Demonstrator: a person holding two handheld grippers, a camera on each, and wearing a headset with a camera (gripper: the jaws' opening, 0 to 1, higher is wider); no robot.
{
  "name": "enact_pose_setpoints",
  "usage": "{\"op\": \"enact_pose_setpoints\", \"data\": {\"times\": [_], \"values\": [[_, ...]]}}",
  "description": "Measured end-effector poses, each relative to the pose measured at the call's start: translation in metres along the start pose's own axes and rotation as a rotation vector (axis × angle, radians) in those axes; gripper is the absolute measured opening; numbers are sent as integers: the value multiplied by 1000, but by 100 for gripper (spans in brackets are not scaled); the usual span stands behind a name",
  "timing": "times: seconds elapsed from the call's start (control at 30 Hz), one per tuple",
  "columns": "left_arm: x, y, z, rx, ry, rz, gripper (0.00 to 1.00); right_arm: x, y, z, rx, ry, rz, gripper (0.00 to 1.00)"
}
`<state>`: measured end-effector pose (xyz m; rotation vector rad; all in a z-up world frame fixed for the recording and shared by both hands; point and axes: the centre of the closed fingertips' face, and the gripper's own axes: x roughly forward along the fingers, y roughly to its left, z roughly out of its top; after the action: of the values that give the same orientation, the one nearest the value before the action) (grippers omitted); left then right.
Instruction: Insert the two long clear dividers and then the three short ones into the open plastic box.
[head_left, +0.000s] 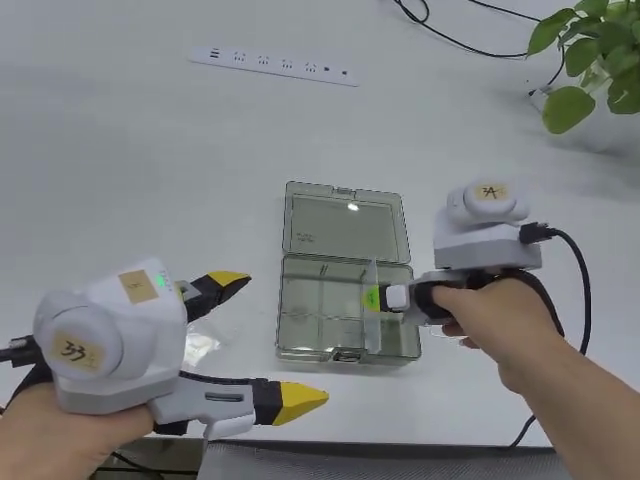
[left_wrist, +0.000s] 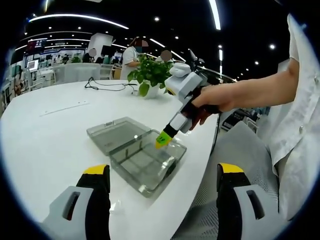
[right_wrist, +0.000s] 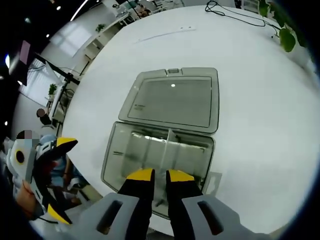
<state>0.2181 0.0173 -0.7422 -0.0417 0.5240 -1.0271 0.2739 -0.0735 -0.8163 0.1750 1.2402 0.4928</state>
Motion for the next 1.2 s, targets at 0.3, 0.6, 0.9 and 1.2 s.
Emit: {"op": "enact_pose_setpoints", "data": {"times": [0.3, 0.6, 0.9, 1.2], "values": [[0, 2, 0, -1, 4, 7, 90, 7, -5, 1, -14, -1, 18, 11], [0, 3, -1, 0, 17, 17, 89, 6, -4, 1, -45, -20, 56, 13], [-3, 7, 0, -5, 27, 39, 89, -16, 2, 8, -118, -74, 106, 21], [-12, 16, -6, -7, 56, 79, 88, -47, 6, 14, -242, -158, 155, 29]]}}
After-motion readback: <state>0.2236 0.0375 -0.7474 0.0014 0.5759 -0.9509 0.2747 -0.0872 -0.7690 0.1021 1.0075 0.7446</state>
